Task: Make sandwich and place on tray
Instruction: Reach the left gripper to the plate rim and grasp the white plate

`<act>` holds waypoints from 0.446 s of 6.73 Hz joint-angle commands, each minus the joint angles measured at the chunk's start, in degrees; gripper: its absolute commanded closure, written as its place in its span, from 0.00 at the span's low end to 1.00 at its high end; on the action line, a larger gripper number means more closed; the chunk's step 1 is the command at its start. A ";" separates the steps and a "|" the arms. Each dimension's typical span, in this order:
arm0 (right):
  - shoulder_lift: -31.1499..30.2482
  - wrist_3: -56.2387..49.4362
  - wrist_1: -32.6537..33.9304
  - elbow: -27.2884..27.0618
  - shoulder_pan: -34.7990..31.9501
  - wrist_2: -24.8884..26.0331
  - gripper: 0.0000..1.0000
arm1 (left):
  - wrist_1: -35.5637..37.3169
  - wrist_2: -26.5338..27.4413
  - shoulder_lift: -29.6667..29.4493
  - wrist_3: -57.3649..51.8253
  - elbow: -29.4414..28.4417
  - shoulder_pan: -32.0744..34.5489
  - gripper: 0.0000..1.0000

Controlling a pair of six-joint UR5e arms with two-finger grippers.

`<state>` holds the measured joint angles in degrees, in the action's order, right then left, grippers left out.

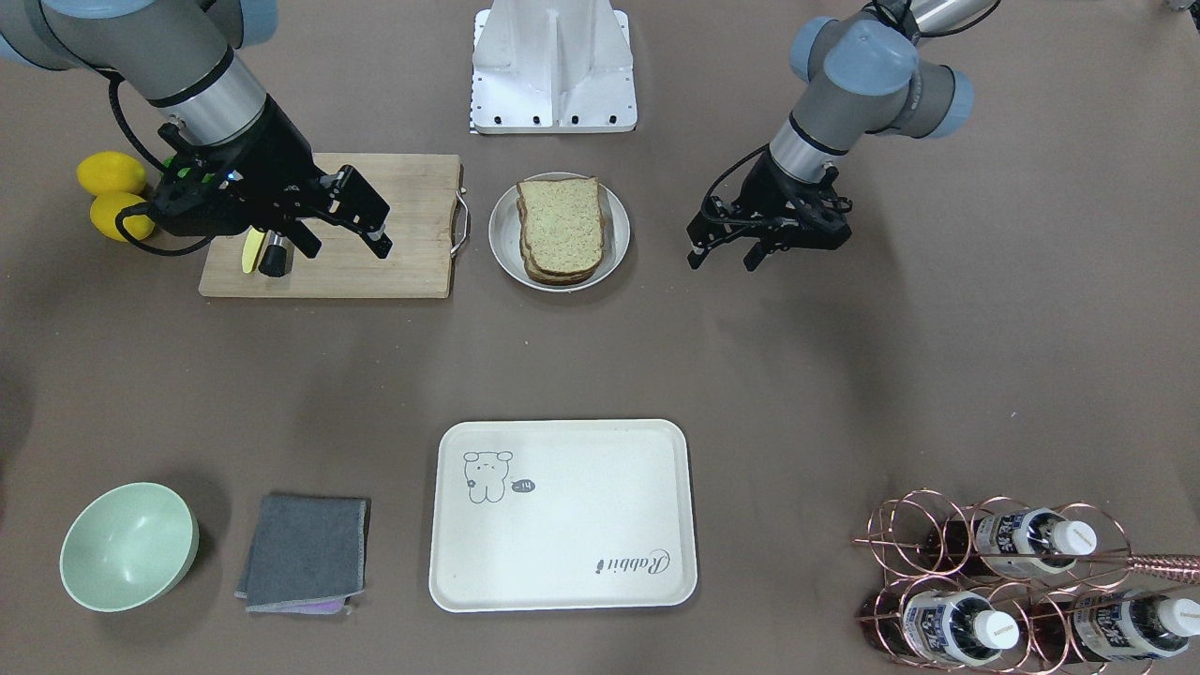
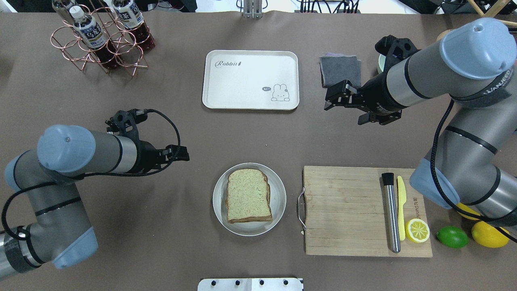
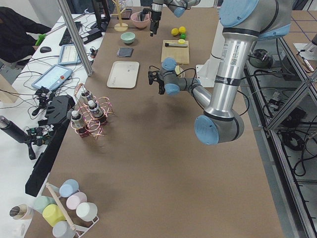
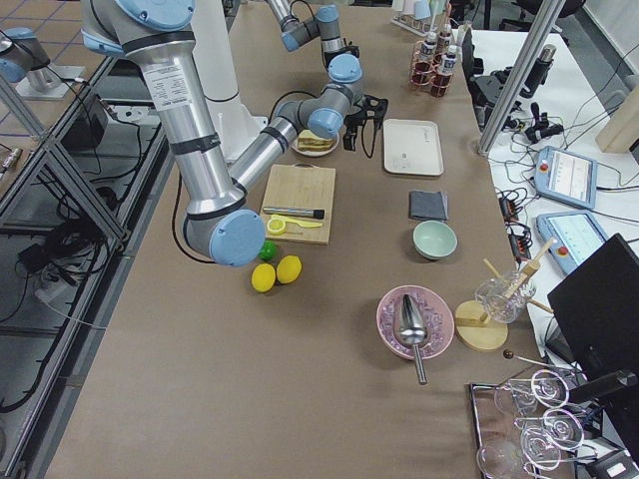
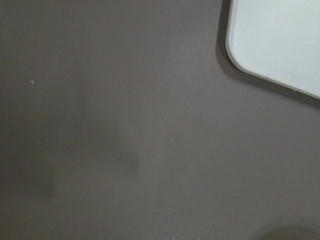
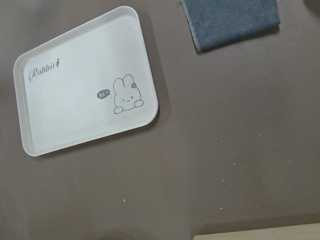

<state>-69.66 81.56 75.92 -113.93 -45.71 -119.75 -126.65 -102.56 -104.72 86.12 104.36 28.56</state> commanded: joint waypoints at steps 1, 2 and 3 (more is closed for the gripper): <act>-0.29 0.00 -0.07 -0.23 -0.69 -0.22 0.00 | 0.09 7.25 -1.87 2.98 0.31 -5.86 0.05; -0.38 0.00 -0.15 0.20 -0.61 -0.13 0.00 | 0.09 9.20 -2.76 3.08 0.05 -8.67 0.16; -0.56 0.00 -0.24 0.37 -0.60 -0.13 0.00 | 0.09 9.30 -2.94 3.09 0.05 -8.78 0.20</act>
<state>-70.03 81.56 75.77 -113.78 -46.28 -119.90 -126.57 -94.40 -107.11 88.94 104.48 21.02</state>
